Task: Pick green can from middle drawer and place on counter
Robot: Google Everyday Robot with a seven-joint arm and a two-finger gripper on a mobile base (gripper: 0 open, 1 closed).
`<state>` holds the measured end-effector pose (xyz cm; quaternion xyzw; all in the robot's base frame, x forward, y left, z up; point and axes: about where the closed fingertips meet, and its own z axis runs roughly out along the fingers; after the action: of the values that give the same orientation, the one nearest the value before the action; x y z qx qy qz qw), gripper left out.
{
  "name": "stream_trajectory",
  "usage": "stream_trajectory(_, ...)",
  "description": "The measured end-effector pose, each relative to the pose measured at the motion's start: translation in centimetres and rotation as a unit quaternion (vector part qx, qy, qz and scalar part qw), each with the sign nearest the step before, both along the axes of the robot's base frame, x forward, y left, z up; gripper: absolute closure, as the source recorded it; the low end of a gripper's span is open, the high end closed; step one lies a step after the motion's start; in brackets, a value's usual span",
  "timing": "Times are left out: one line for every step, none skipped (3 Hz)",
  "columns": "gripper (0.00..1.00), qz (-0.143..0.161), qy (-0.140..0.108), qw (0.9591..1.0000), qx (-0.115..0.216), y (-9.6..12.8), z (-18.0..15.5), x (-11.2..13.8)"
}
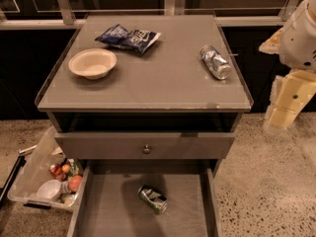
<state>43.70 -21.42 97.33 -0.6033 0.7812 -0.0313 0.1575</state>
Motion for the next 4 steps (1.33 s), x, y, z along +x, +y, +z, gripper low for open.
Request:
stream_trajectory(0.00,-0.003,0.007,0.9997,0.022,0.8,-2.0,-0.7)
stream_trajectory(0.00,-0.005,0.010,0.9991,0.040,1.5,-5.1,-1.4)
stream_trajectory(0.00,0.003,0.008,0.9976,0.069,2.2,-8.9,-2.4)
stream_trajectory(0.00,0.034,-0.010,0.9935,0.108,3.5,-13.9,-3.8)
